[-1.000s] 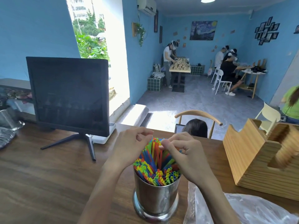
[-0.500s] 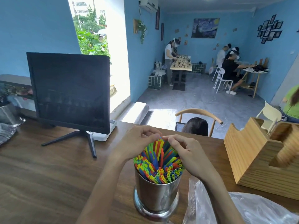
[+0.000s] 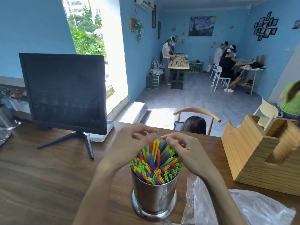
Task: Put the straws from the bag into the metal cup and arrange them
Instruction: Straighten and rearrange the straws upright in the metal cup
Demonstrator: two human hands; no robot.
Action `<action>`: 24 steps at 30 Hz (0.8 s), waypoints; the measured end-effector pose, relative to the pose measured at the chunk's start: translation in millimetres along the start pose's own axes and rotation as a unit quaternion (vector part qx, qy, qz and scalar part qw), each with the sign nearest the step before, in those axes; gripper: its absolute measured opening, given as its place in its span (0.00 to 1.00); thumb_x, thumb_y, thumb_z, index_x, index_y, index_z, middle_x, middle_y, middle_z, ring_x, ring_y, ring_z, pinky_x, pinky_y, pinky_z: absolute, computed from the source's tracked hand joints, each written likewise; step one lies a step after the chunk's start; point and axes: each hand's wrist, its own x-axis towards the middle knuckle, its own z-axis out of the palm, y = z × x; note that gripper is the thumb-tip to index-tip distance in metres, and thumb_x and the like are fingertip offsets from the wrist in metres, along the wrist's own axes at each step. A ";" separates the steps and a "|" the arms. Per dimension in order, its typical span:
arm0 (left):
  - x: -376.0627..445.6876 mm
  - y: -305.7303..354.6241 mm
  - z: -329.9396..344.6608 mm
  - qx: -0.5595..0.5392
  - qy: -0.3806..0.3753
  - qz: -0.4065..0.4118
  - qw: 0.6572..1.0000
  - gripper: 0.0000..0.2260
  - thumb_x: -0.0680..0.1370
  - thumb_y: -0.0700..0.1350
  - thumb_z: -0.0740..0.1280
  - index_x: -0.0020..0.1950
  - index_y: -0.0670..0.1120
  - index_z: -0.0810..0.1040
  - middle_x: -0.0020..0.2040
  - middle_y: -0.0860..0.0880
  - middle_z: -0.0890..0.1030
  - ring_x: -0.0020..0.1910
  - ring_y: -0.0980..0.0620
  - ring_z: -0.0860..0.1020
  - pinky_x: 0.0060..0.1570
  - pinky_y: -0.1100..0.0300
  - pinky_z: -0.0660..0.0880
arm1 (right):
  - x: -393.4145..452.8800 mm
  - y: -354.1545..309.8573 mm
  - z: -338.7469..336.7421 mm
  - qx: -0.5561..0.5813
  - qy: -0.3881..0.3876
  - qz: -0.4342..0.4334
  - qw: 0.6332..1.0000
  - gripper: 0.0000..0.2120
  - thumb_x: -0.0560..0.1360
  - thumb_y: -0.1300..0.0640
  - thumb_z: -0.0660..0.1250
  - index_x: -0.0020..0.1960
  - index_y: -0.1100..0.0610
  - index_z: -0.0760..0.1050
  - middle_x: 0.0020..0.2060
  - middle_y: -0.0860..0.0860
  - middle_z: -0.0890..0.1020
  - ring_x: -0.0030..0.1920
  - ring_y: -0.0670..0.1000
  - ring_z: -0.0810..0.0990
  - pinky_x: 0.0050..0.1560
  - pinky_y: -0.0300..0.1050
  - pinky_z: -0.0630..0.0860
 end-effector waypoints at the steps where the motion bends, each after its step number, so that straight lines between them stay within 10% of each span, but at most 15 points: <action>1: -3.0 -1.9 -2.4 0.005 -0.016 0.002 1.000 0.06 0.77 0.51 0.74 0.50 0.63 0.85 0.50 0.63 0.83 0.52 0.63 0.80 0.51 0.64 0.77 | 0.2 0.5 -1.1 -0.001 -0.013 0.001 1.000 0.10 0.83 0.46 0.63 0.57 0.40 0.83 0.48 0.37 0.85 0.51 0.38 0.83 0.49 0.40 0.83; 9: -18.0 4.9 -8.2 0.022 0.010 0.024 0.999 0.05 0.74 0.57 0.75 0.48 0.66 0.85 0.51 0.65 0.82 0.55 0.64 0.78 0.54 0.61 0.75 | -1.9 -7.1 -2.9 0.005 0.008 -0.033 0.999 0.08 0.80 0.45 0.67 0.58 0.37 0.80 0.51 0.31 0.82 0.56 0.34 0.79 0.48 0.29 0.76; 13: -31.6 4.9 -16.0 0.035 -0.076 0.051 0.995 0.14 0.67 0.63 0.77 0.52 0.66 0.85 0.54 0.62 0.82 0.61 0.58 0.77 0.59 0.56 0.75 | -6.9 -16.3 -7.0 0.051 -0.009 -0.117 0.992 0.08 0.76 0.46 0.72 0.53 0.44 0.85 0.56 0.37 0.83 0.63 0.42 0.79 0.59 0.36 0.75; 24: -39.6 1.2 -12.2 0.088 -0.004 0.065 0.994 0.10 0.73 0.55 0.76 0.54 0.65 0.85 0.51 0.65 0.82 0.59 0.59 0.77 0.56 0.55 0.77 | -5.1 -15.1 0.2 0.034 0.002 -0.105 0.994 0.04 0.76 0.51 0.74 0.49 0.48 0.87 0.48 0.38 0.85 0.57 0.43 0.82 0.57 0.42 0.78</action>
